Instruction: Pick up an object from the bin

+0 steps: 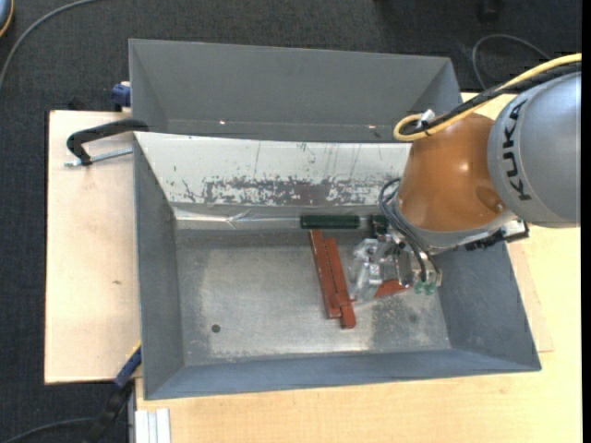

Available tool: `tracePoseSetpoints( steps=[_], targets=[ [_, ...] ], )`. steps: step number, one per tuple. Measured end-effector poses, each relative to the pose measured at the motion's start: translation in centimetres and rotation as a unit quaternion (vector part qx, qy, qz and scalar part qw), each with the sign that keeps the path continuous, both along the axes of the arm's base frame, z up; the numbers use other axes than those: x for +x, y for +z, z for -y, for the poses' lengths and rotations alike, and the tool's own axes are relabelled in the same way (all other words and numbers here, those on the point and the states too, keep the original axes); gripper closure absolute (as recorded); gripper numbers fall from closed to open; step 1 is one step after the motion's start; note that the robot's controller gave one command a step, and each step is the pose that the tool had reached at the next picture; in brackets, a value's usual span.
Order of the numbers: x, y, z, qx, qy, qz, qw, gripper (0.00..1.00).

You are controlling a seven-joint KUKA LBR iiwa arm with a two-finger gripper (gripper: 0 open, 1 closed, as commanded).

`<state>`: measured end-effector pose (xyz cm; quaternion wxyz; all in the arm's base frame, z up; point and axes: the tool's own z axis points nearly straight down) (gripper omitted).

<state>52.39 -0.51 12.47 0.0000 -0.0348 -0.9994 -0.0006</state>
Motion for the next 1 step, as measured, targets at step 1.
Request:
tracePoseSetpoints(
  steps=[1],
  targets=[
    [0.0,0.0,-0.01,0.0,0.0,0.0,1.0,0.0]
  ],
)
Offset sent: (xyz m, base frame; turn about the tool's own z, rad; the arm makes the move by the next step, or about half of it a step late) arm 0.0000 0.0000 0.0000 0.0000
